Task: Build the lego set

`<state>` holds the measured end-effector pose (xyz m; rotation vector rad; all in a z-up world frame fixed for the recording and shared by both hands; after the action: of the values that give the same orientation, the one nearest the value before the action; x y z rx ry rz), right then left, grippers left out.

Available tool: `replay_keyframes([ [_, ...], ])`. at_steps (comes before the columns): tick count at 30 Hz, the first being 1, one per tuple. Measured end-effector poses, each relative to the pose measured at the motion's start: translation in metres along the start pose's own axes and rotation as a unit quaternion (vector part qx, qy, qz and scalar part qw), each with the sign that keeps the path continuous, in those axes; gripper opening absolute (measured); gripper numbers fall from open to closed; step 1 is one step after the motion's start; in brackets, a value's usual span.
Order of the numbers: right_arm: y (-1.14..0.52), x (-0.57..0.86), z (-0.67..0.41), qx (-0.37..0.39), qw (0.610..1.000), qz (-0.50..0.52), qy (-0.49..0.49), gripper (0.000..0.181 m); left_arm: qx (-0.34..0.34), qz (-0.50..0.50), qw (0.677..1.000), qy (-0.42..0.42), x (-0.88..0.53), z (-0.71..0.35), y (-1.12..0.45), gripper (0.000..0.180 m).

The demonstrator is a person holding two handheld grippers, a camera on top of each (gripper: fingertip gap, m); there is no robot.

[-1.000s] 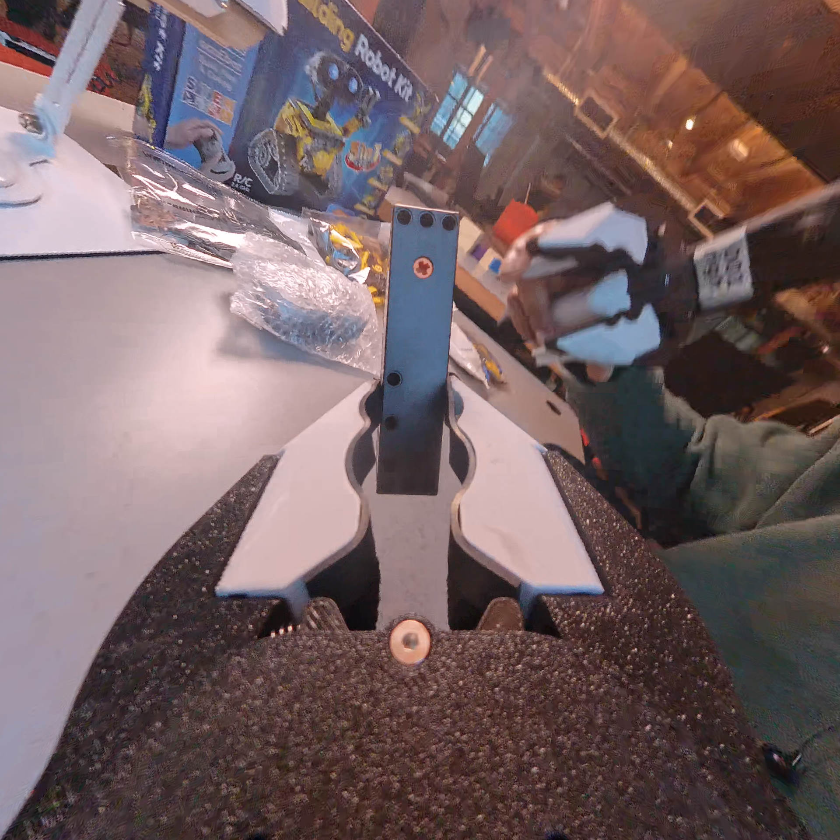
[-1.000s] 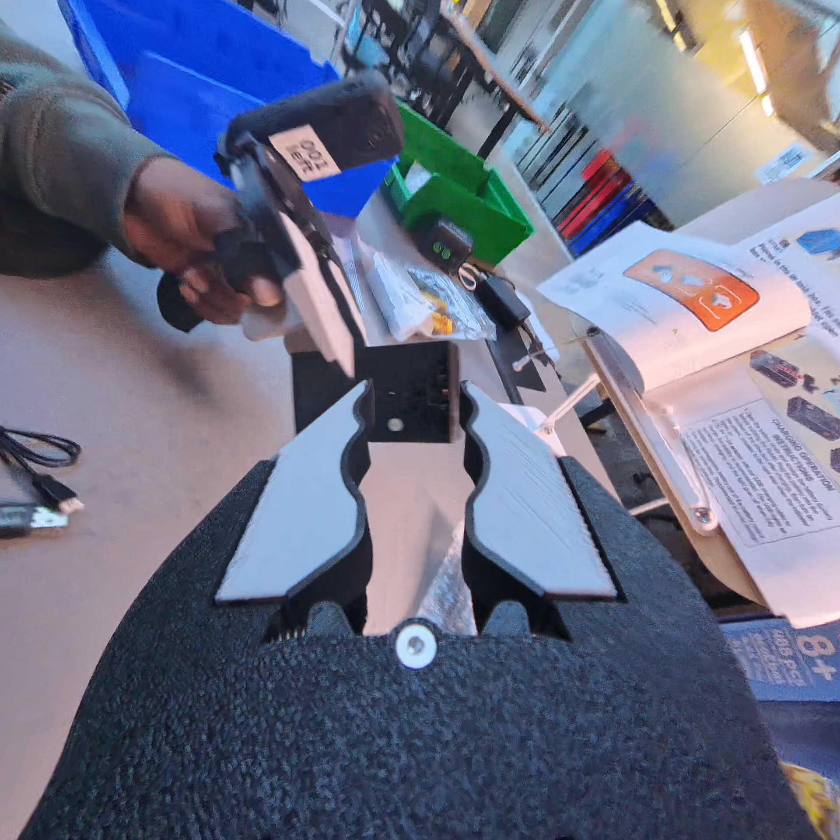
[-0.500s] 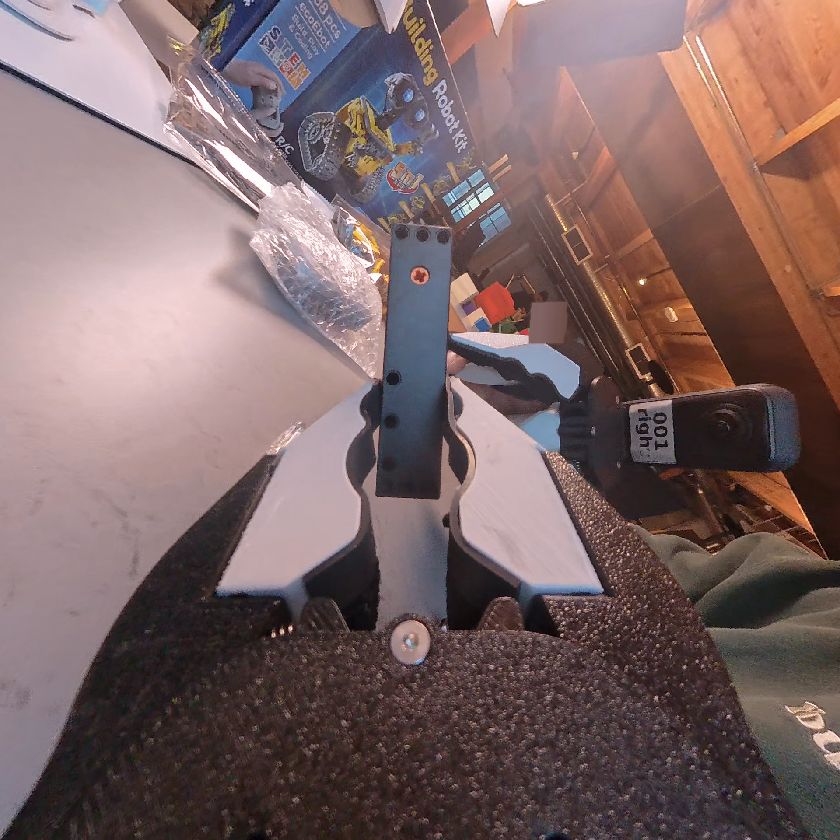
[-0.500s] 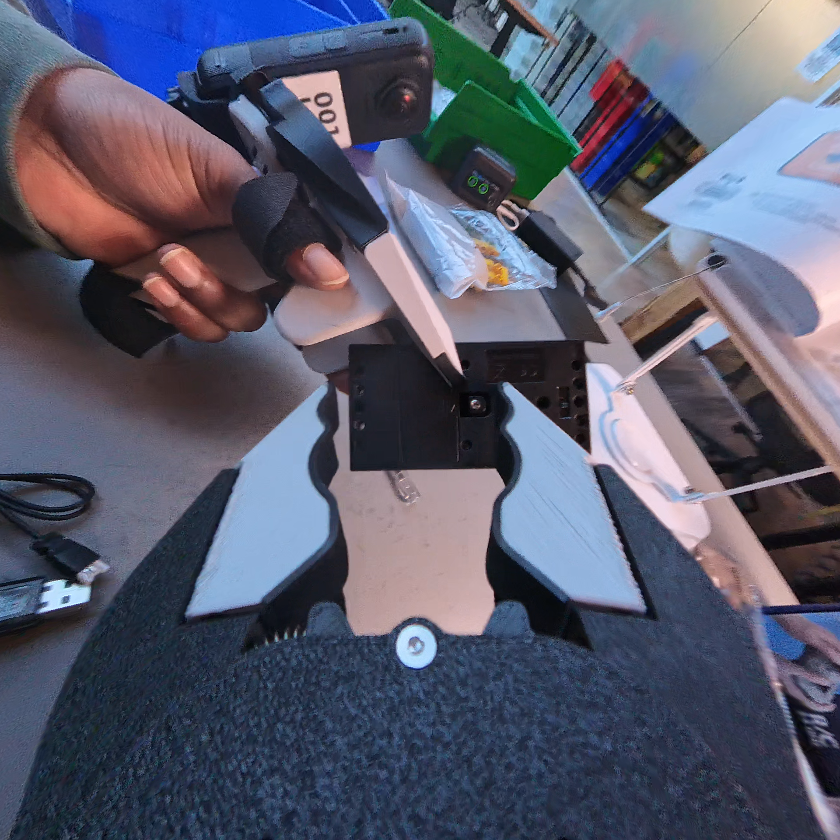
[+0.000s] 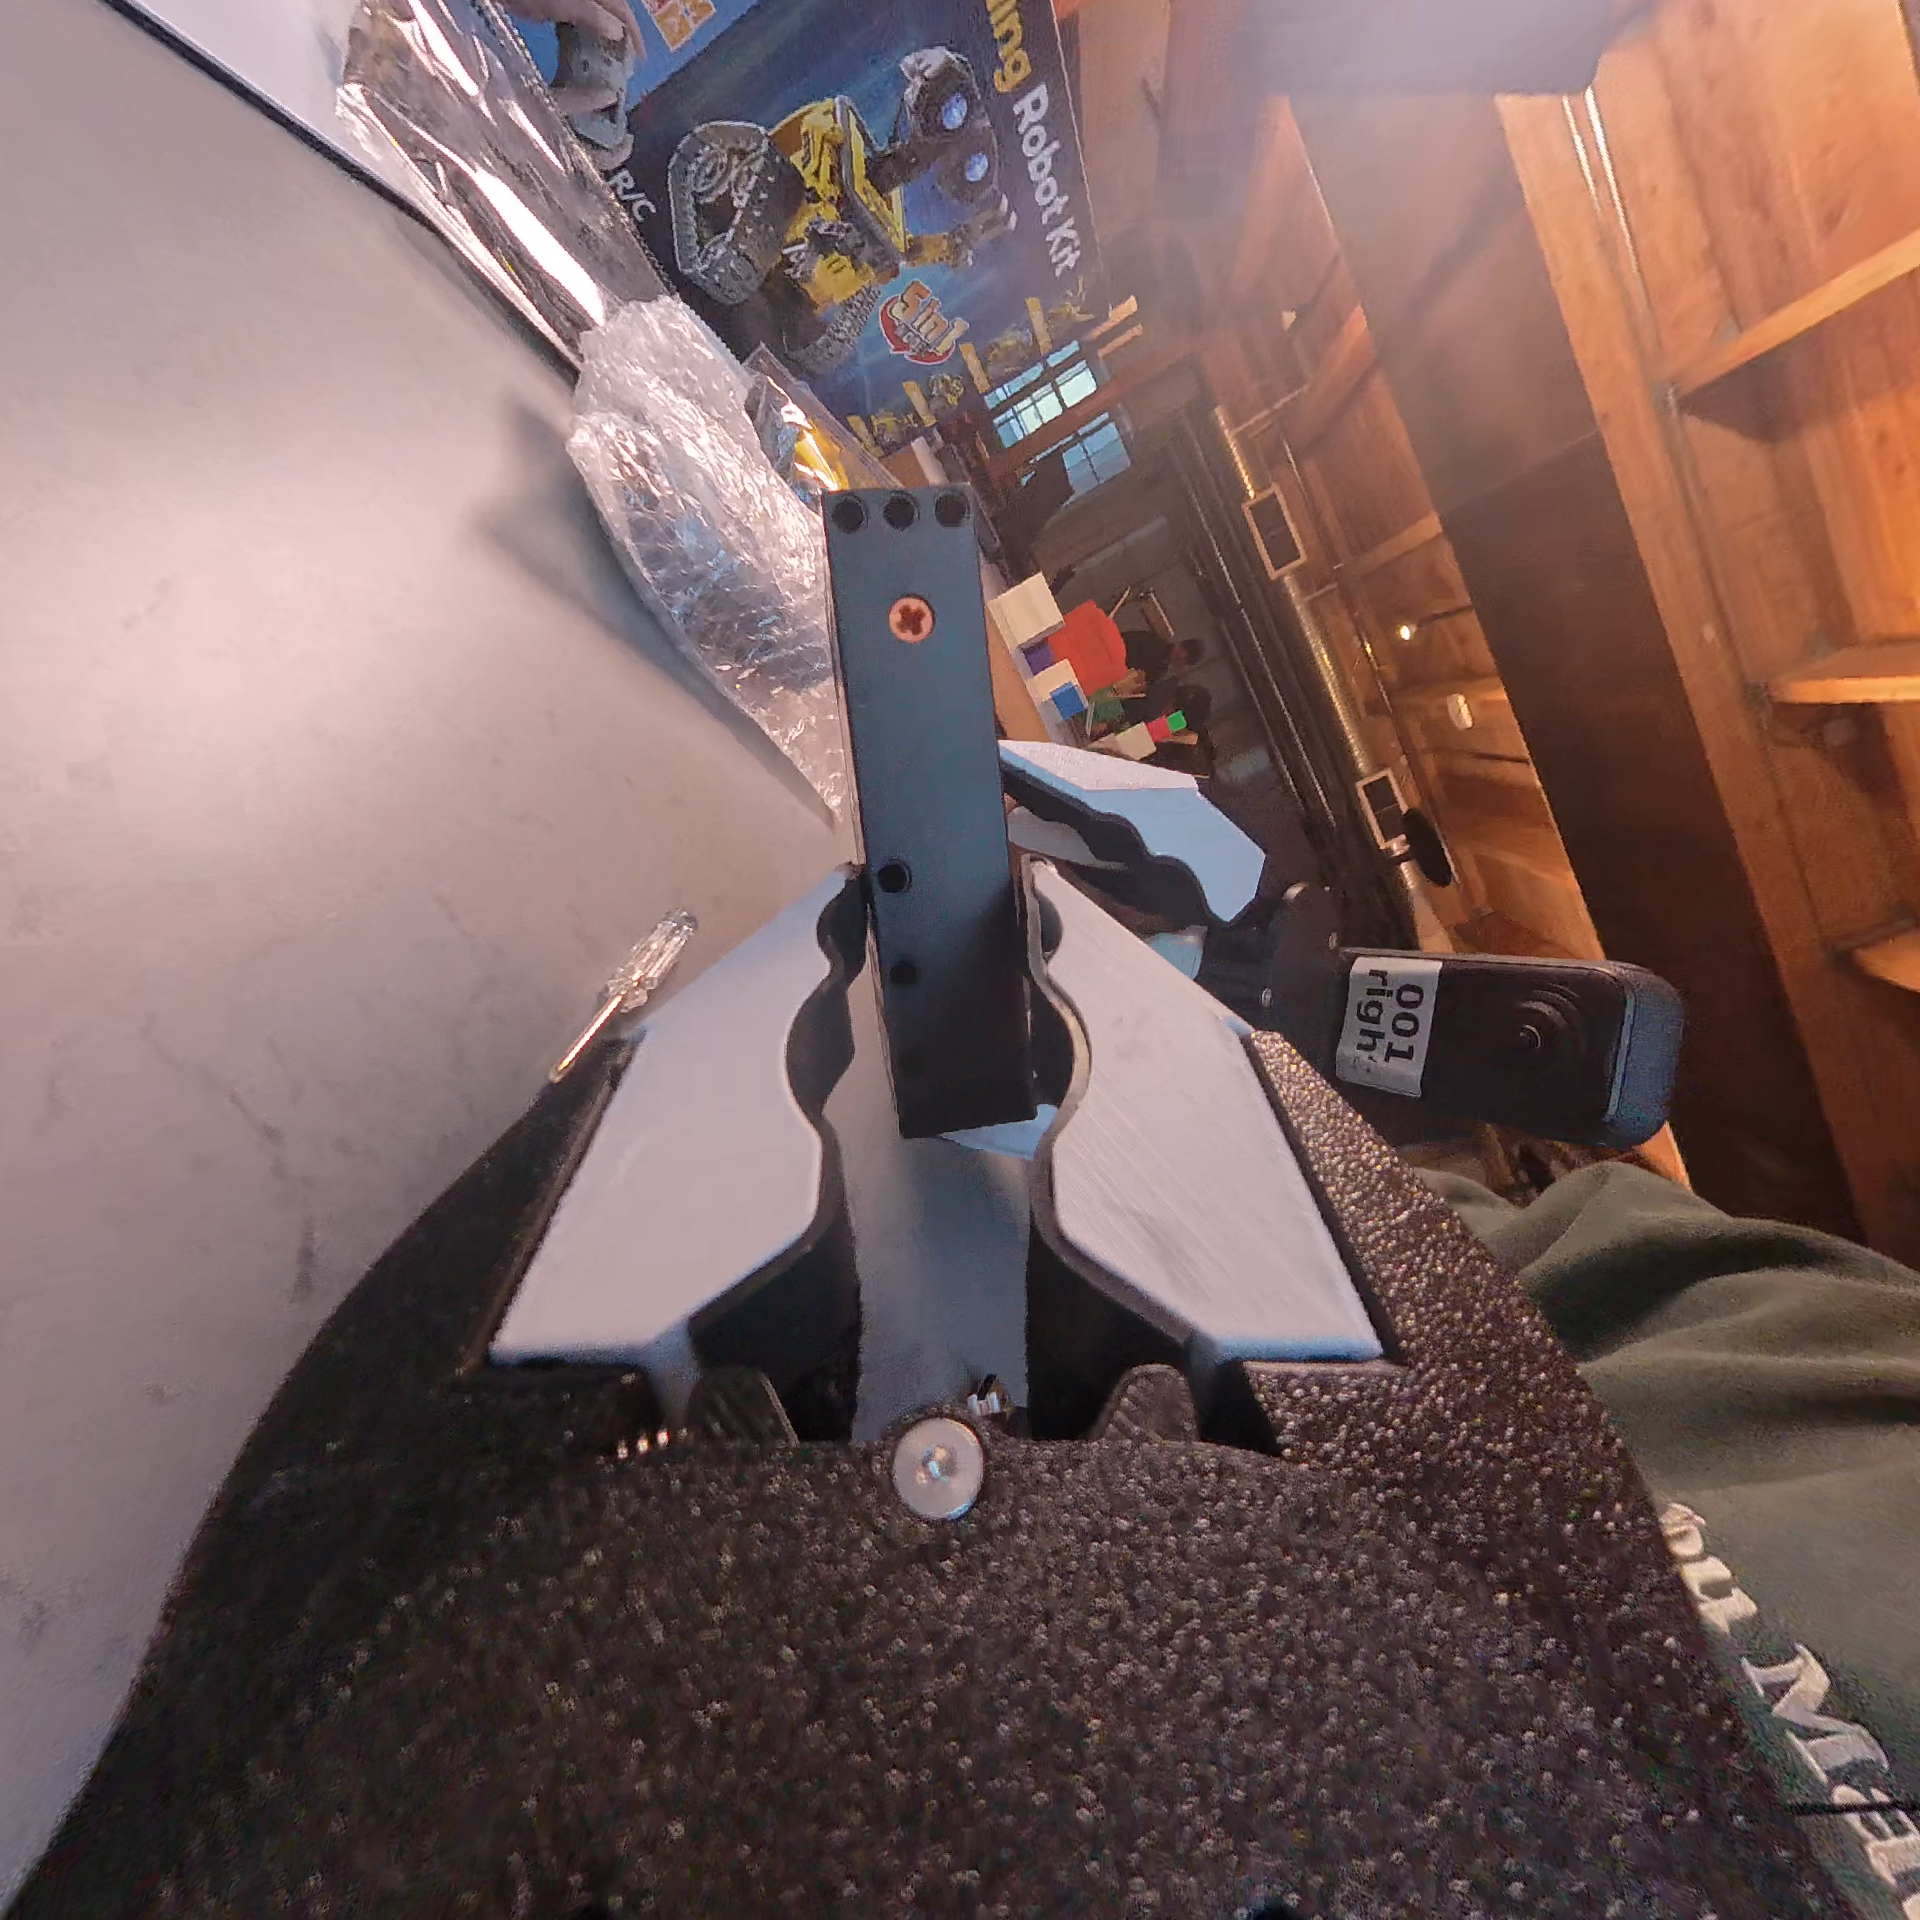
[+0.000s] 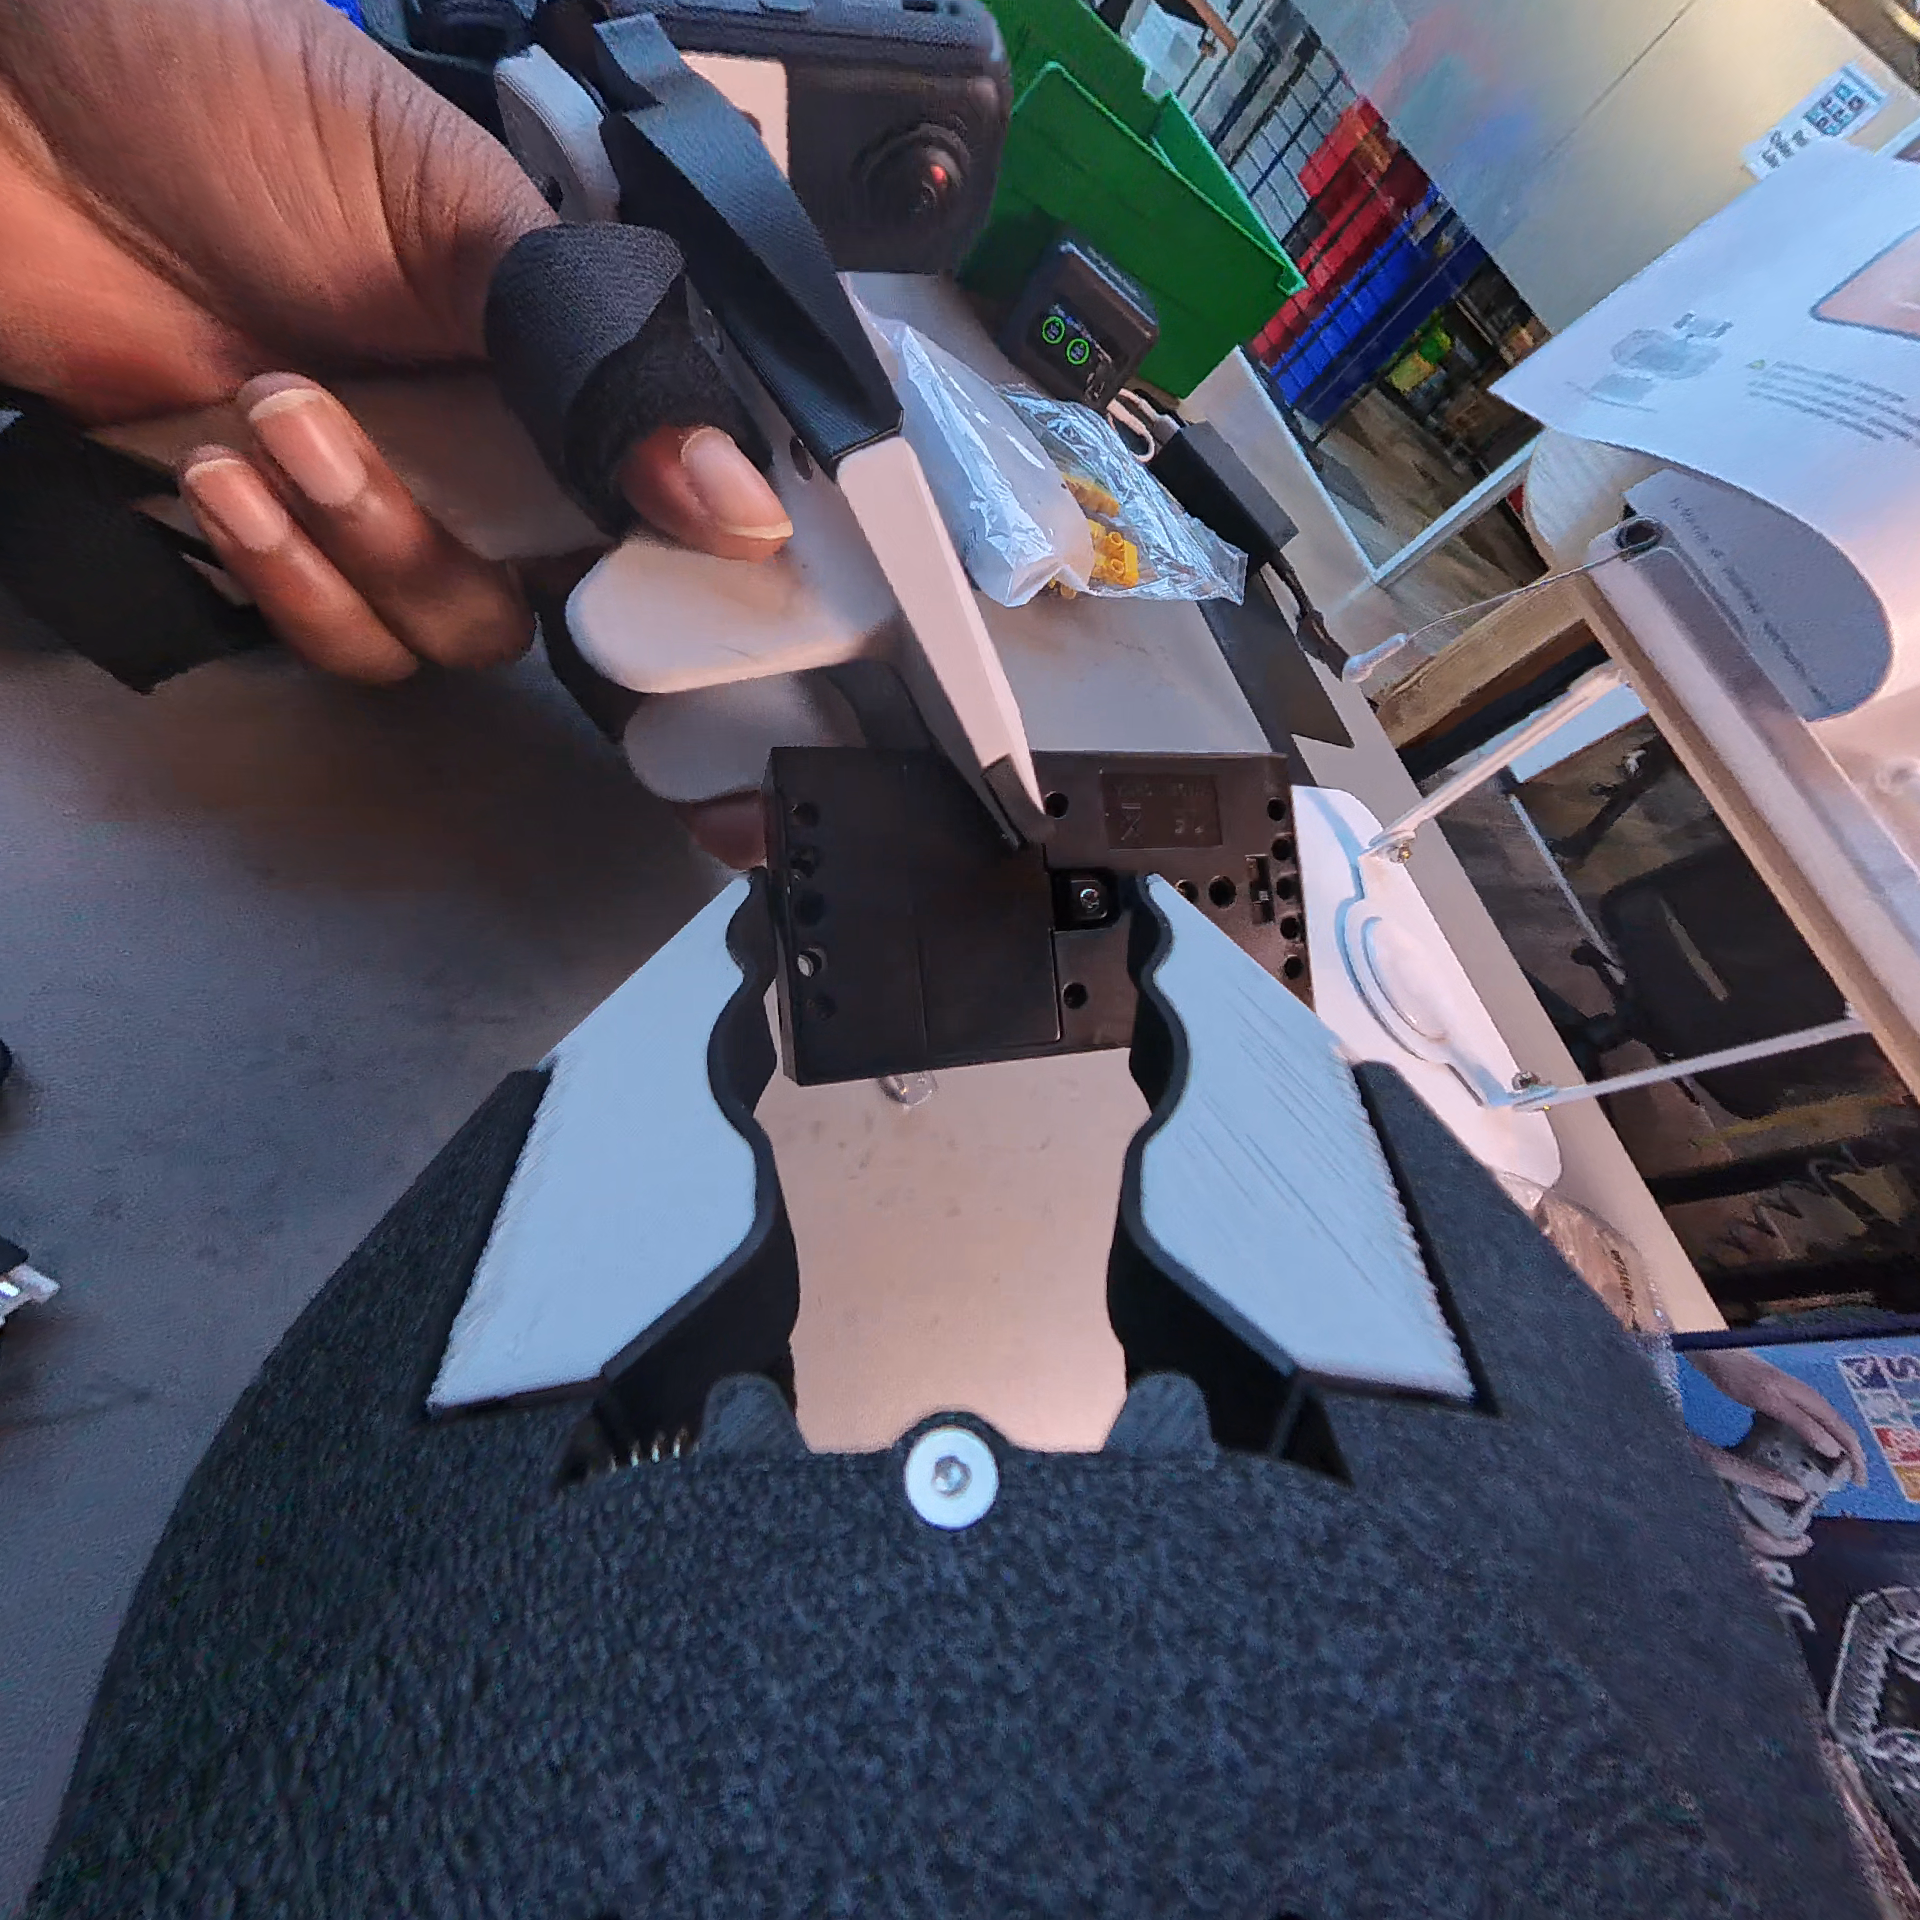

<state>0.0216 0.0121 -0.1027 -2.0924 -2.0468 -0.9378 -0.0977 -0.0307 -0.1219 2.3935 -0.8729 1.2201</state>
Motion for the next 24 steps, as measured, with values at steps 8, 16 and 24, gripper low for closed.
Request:
replay_keyframes([
  [8, 0.006, -0.003, 0.005, 0.019, 0.999, -0.023, 0.019, 0.066, -0.077, 0.015, 0.996, -0.051, 0.002, 0.0, 0.0, 0.03],
  [16, 0.015, -0.004, 0.009, 0.052, 0.996, -0.063, 0.03, 0.066, -0.113, 0.047, 0.991, -0.05, 0.003, 0.004, 0.0, 0.03],
  [24, 0.009, -0.004, 0.013, 0.022, 0.997, -0.031, 0.065, 0.066, -0.094, 0.002, 0.994, -0.064, 0.0, 0.003, -0.003, 0.027],
])
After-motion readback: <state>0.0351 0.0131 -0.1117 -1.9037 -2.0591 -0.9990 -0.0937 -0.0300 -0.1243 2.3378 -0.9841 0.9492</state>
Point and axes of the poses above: each gripper's, where its closed fingertips meet, y back along the fingers, z out of its underside, x = y × z across the jaws, the point moved 8 cm from there along y, back along the fingers, and after that the axes turned 7 degrees about -y, right-handed, at the moved point
